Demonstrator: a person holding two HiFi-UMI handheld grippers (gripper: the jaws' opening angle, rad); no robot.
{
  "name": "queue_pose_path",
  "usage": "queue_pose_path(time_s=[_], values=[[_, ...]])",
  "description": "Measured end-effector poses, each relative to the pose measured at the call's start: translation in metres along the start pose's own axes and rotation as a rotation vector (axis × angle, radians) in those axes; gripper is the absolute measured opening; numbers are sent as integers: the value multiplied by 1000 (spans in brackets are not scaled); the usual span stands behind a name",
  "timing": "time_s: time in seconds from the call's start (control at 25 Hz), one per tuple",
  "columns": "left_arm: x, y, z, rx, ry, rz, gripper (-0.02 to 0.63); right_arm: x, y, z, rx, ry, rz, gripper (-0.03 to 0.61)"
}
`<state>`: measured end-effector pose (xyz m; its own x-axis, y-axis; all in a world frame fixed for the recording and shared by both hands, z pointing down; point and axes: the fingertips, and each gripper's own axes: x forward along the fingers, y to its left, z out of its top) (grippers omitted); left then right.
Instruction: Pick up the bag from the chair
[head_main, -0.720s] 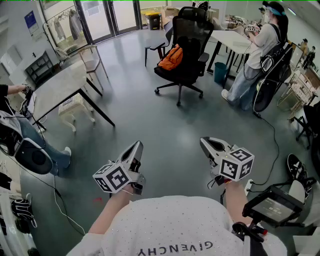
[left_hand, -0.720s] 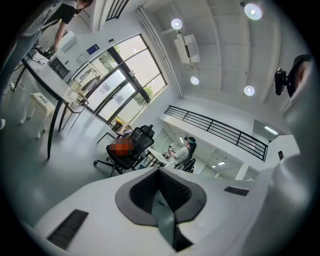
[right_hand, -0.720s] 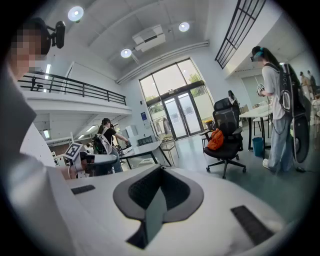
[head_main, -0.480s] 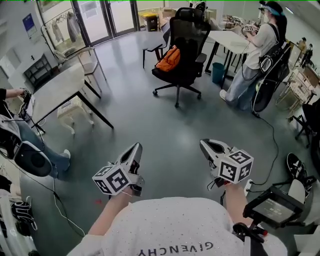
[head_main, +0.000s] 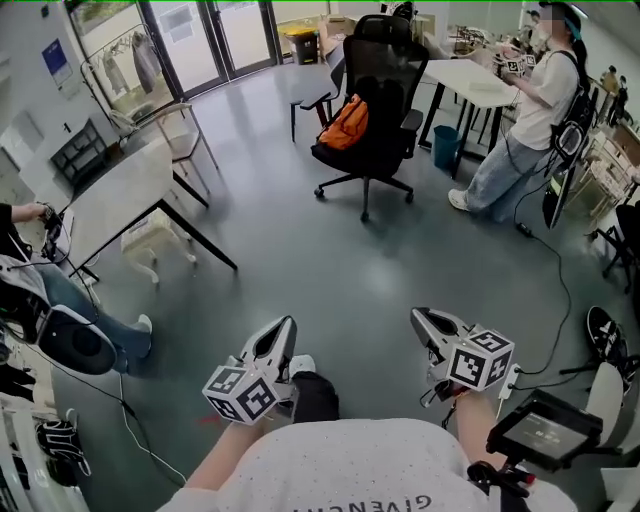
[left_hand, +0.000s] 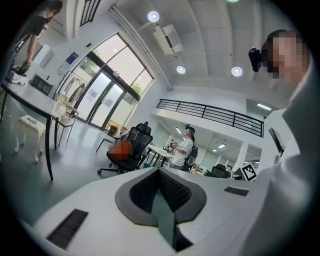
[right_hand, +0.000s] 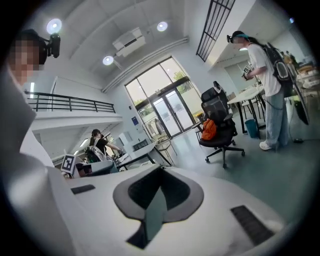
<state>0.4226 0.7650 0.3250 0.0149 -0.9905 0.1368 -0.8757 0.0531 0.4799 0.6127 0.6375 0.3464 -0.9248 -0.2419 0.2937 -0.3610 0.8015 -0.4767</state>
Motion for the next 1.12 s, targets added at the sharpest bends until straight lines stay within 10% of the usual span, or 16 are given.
queue_pose_path(time_s=[0.2, 0.64, 1.12], values=[[58, 39, 16, -78, 8, -87, 1, 23, -27, 17, 103, -58, -64, 5], [174, 124, 142, 16, 17, -298, 2, 191, -27, 117, 22, -58, -108, 5], [234, 216, 164, 42, 136, -265, 2, 325, -35, 118, 48, 34, -126, 5]])
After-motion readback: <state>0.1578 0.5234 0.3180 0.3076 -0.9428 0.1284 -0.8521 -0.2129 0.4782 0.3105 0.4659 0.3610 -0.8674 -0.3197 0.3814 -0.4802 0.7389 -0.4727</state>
